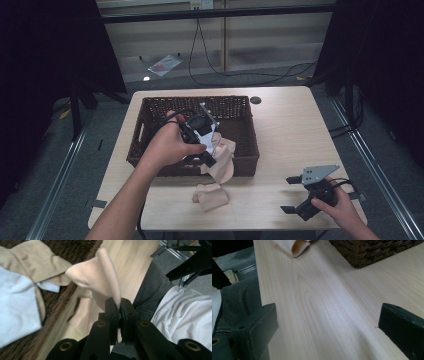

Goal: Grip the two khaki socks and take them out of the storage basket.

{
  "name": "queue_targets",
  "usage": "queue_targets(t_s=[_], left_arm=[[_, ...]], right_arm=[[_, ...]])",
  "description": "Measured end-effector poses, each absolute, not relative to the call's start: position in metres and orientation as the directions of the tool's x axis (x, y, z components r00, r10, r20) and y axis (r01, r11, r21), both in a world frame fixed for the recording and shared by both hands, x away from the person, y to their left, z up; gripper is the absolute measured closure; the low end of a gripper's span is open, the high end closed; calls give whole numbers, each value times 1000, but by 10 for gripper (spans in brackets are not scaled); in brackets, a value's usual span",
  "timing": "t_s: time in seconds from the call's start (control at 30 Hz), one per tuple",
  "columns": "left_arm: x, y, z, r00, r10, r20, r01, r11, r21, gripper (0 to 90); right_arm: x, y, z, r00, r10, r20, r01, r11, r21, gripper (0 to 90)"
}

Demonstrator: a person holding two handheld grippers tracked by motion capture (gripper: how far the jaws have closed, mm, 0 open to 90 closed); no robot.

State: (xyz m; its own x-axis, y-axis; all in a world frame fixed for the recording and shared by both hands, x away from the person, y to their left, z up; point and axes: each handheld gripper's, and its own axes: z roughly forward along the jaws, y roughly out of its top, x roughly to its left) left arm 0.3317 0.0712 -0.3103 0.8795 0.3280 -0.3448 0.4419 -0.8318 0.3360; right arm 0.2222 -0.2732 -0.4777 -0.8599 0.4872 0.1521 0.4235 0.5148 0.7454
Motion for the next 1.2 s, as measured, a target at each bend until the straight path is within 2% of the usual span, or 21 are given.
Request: queue_targets(t_s=[0.07,0.13,0.17,0.2,0.33,0.37,0.47,0.8,1.2], left_arm=[[330,70,-317,884,331,-331,439,-832,339,790],[329,69,-321,882,329,-337,440,-831,340,609],[329,69,-322,885,325,-332,435,-833,343,609],[328,69,-324,886,337,-320,440,-828,347,538],[326,71,-329,893,342,-292,433,-831,350,347],[324,72,-332,893,352,-281,437,-828,352,347],[319,76,-341,898,358,-257,434,-823,368,212],[308,86,-369,904,364,-225,427,-807,409,140],[293,89,-402,917,342,-202,397,-821,410,122]], right_arm=[[222,-273,-478,-863,482,151,420,520,744,23],[222,-273,-477,-862,484,151,421,518,745,23],[221,-274,-477,-860,487,154,423,509,750,22],[221,-274,-477,-860,487,151,420,510,750,23],[222,-274,-477,-862,485,147,417,512,751,22],[222,-274,-477,-862,485,148,417,512,751,22],[222,-274,-477,-861,487,149,419,512,750,22],[221,-274,-476,-861,488,146,418,513,750,22],[221,-274,-477,-861,486,148,418,512,751,23]])
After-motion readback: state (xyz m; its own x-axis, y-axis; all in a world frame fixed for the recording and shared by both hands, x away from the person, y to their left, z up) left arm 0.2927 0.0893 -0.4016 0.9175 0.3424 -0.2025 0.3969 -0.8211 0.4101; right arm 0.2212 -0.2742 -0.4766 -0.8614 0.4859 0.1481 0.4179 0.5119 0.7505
